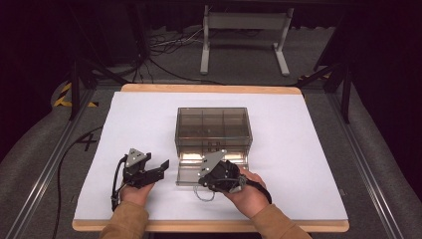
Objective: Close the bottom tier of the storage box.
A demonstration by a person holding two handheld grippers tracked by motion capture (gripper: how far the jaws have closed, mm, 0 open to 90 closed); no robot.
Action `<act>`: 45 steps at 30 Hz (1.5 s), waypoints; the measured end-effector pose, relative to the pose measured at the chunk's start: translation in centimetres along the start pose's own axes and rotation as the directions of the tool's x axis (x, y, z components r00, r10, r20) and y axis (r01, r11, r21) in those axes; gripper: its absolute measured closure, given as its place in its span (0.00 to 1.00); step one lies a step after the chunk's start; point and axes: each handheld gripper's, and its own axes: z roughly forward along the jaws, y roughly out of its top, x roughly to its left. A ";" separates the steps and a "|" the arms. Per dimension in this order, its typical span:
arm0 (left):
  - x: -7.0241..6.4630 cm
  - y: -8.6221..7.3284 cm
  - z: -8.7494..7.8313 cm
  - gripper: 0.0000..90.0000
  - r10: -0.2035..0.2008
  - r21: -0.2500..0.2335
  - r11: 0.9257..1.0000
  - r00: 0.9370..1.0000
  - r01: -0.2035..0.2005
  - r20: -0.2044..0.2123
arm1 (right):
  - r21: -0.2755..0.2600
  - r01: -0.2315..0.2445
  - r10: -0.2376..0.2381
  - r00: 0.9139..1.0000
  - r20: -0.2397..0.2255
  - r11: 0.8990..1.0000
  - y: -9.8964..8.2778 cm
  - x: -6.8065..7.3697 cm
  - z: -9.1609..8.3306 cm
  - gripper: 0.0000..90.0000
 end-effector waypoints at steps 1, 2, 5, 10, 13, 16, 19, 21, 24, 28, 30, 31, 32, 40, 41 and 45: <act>0.0 0.0 0.0 0.27 0.000 0.001 1.000 1.000 0.000 0.000 | -0.001 -0.003 0.003 1.000 0.004 1.000 0.0 -0.1 -0.1 0.99; 0.0 0.0 0.0 0.27 0.001 0.001 1.000 1.000 -0.001 0.001 | -0.003 -0.007 0.007 1.000 0.011 1.000 0.0 -0.3 -0.1 0.99; 0.0 0.0 0.0 0.27 0.001 0.000 1.000 1.000 -0.001 0.001 | 0.007 -0.019 0.019 0.999 0.032 1.000 0.2 -0.7 -0.4 0.99; 0.0 0.0 0.0 0.27 0.001 0.000 1.000 1.000 -0.001 0.000 | 0.006 -0.043 0.042 0.997 0.061 0.999 0.4 -1.3 -0.6 0.99; 0.0 0.0 0.0 0.27 0.002 0.000 1.000 1.000 -0.002 0.002 | 0.004 -0.050 0.050 0.996 0.076 0.999 0.4 -1.6 -0.7 0.99; 0.0 0.0 0.0 0.27 0.007 0.002 1.000 1.000 -0.007 0.001 | 0.003 -0.054 0.054 0.995 0.088 0.999 0.4 -1.9 -0.6 0.99; 0.0 0.0 0.1 0.27 0.007 0.003 1.000 1.000 -0.007 0.003 | 0.002 -0.063 0.062 0.993 0.097 0.998 0.5 -2.2 -0.7 0.99; 0.0 0.0 0.1 0.27 0.006 0.004 1.000 1.000 -0.006 0.004 | -0.001 -0.068 0.067 0.992 0.104 0.998 0.4 -2.4 -0.7 0.99; 0.0 0.0 0.1 0.27 0.006 0.006 1.000 1.000 -0.006 0.006 | 0.000 -0.070 0.069 0.991 0.117 0.998 0.4 -2.7 -0.7 0.99; 0.0 0.0 0.1 0.27 0.006 0.007 1.000 1.000 -0.006 0.007 | -0.002 -0.085 0.085 0.988 0.132 0.996 0.3 -3.3 -0.7 0.99; 0.0 0.0 0.1 0.27 0.005 0.006 1.000 1.000 -0.005 0.007 | -0.005 -0.091 0.090 0.986 0.139 0.996 0.2 -3.5 -0.7 0.99; 0.0 0.0 0.1 0.27 0.006 0.006 1.000 1.000 -0.006 0.007 | -0.004 -0.092 0.092 0.986 0.140 0.996 0.2 -3.6 -0.7 0.99; 0.0 0.0 0.1 0.27 0.006 0.007 1.000 1.000 -0.006 0.007 | -0.003 -0.093 0.093 0.985 0.143 0.996 0.1 -3.6 -0.7 0.99; 0.0 0.0 0.1 0.27 0.005 0.006 1.000 1.000 -0.005 0.007 | 0.000 -0.107 0.105 0.981 0.160 0.994 -0.2 -4.2 -0.2 0.99; 0.0 0.0 0.1 0.27 0.006 0.006 1.000 1.000 -0.006 0.007 | -0.001 -0.113 0.112 0.980 0.162 0.994 -0.3 -4.4 -0.1 0.99; 0.0 0.0 0.1 0.27 0.006 0.006 1.000 1.000 -0.006 0.007 | 0.001 -0.129 0.127 0.979 0.161 0.992 -0.7 -4.8 0.2 0.99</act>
